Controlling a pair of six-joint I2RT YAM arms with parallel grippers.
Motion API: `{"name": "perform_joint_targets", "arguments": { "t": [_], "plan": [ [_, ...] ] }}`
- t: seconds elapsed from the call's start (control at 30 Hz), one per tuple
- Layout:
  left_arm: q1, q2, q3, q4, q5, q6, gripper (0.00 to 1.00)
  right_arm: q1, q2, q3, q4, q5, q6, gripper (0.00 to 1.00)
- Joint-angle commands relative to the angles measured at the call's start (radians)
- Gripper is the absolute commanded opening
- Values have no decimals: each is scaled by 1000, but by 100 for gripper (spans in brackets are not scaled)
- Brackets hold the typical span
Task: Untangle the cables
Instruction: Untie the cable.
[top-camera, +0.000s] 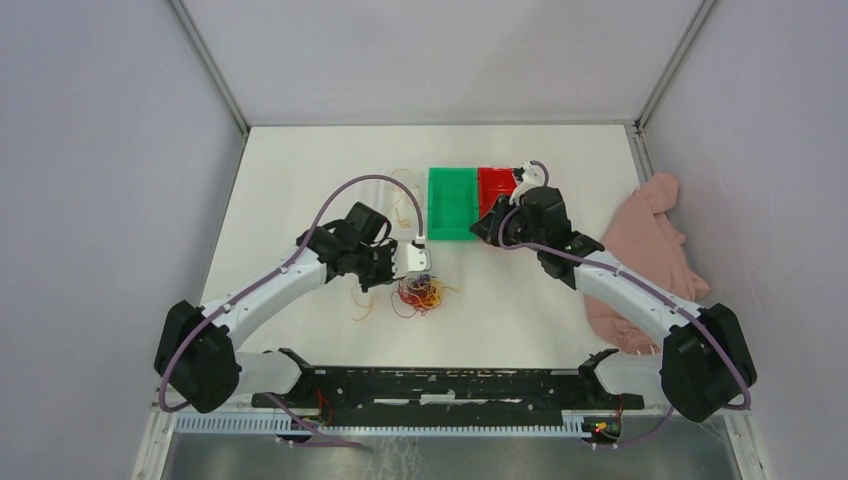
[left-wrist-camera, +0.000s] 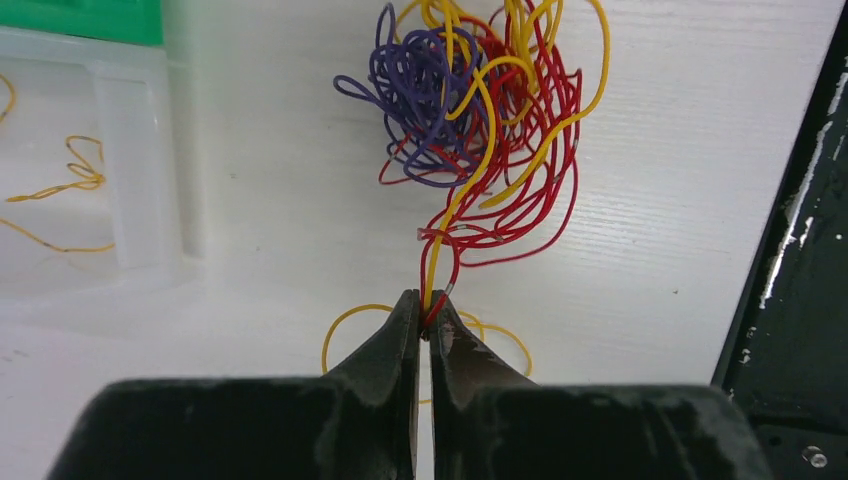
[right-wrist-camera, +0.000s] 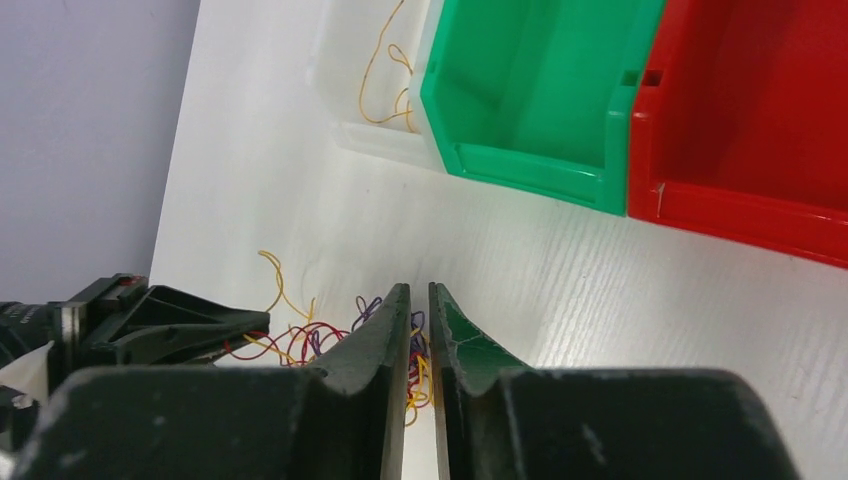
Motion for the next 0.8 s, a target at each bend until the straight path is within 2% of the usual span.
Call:
{"name": "perform_joint_targets", "arguments": {
  "t": [0.0, 0.1, 0.13, 0.2, 0.3, 0.47, 0.67, 0.77],
  "plan": [
    [-5, -52, 108, -131, 21, 19, 10, 31, -23, 29, 68, -25, 8, 20],
    [-5, -79, 127, -156, 48, 18, 16, 61, -17, 41, 72, -26, 4, 24],
    [-6, -87, 120, -154, 54, 21, 23, 71, -13, 42, 77, -30, 4, 27],
    [-5, -93, 99, -150, 62, 28, 49, 95, -2, 47, 90, -37, 2, 34],
    [-5, -91, 43, -121, 41, 32, 63, 126, 17, 47, 97, -34, 4, 38],
    [24, -87, -30, -110, -80, 102, 65, 163, 37, 26, 119, -17, 8, 41],
    [272, -26, -49, -87, -28, 234, 65, 190, 60, 27, 123, -3, -3, 41],
    [350, 29, -55, -26, -16, 263, 66, 196, 68, 33, 121, 1, -5, 41]
  ]
}}
